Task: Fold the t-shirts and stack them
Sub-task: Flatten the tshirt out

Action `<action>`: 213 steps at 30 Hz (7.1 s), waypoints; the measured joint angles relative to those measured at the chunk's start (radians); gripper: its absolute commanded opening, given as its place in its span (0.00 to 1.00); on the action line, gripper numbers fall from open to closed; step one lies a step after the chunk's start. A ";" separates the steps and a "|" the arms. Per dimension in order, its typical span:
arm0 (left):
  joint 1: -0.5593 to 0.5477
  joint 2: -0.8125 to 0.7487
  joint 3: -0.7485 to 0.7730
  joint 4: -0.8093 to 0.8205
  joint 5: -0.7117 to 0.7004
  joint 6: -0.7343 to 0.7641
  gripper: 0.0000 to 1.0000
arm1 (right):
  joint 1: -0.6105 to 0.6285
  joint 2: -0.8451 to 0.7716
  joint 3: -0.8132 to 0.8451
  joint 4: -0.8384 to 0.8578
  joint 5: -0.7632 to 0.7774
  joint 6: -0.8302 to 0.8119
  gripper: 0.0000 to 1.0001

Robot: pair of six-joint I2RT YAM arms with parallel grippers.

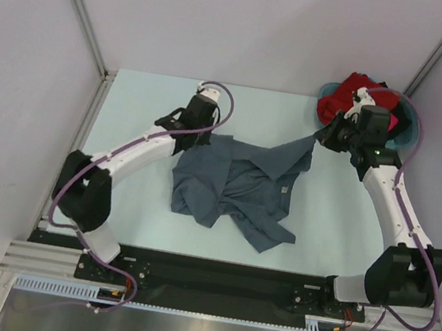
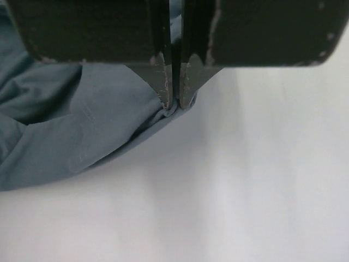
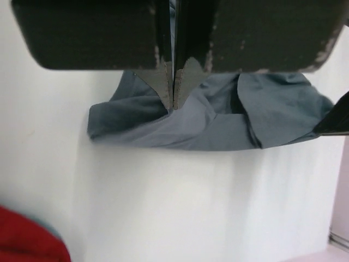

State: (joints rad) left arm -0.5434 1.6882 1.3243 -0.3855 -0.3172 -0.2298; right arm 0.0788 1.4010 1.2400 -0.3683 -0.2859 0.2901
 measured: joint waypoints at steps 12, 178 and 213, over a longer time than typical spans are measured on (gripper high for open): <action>0.002 -0.308 0.011 -0.142 -0.018 0.022 0.00 | 0.000 -0.118 0.108 -0.105 0.016 -0.031 0.00; -0.296 0.027 -0.228 0.014 -0.112 -0.154 0.39 | -0.068 0.063 -0.005 0.080 0.113 -0.059 0.00; -0.342 0.116 -0.208 -0.145 -0.404 -0.241 0.00 | -0.068 0.063 -0.005 0.074 0.093 -0.058 0.00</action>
State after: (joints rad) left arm -0.8852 1.8042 1.1168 -0.5301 -0.7212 -0.4713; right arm 0.0109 1.4643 1.2346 -0.2939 -0.1925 0.2317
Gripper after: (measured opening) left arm 0.011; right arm 0.009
